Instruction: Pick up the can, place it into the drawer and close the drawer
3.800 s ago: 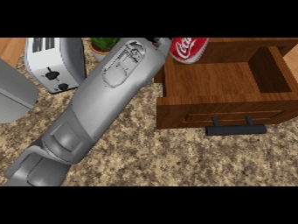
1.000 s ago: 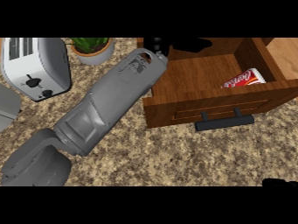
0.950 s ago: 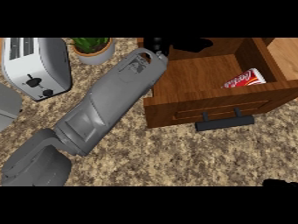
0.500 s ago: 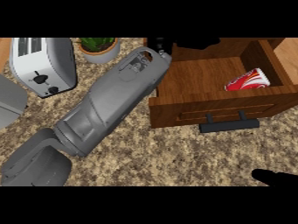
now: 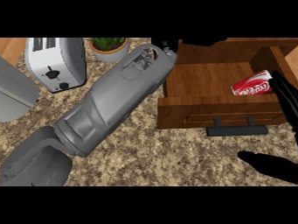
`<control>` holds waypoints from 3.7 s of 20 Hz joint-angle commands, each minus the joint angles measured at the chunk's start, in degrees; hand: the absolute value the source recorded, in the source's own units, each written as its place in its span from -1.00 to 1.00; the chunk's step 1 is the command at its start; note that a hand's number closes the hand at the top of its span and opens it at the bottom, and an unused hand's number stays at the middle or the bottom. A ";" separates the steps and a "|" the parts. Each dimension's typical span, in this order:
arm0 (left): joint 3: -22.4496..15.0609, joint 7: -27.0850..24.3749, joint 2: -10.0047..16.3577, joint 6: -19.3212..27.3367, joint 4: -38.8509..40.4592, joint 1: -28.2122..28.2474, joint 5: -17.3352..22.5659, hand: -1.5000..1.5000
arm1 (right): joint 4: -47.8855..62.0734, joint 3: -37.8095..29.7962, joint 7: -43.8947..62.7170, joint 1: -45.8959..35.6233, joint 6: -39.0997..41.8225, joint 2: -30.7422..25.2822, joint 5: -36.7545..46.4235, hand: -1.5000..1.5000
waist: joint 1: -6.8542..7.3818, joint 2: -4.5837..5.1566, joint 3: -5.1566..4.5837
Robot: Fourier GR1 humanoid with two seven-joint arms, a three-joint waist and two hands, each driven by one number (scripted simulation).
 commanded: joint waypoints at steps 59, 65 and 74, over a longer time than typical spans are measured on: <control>-0.27 20.35 29.51 -3.25 -51.53 33.23 -12.64 -1.00 | 104.50 -14.47 -4.91 -62.47 -50.35 3.02 29.54 -1.00 | 8.14 1.21 0.12; 0.73 19.68 31.34 -5.62 -53.30 35.99 -12.52 -1.00 | 105.54 -17.17 -10.34 -65.06 -47.72 1.58 26.43 -1.00 | 7.90 1.31 0.16; 1.73 19.25 31.50 -4.63 -53.70 37.90 -13.32 -1.00 | 102.06 -27.98 -21.35 -67.03 -44.05 7.11 12.75 -1.00 | 6.55 0.62 0.24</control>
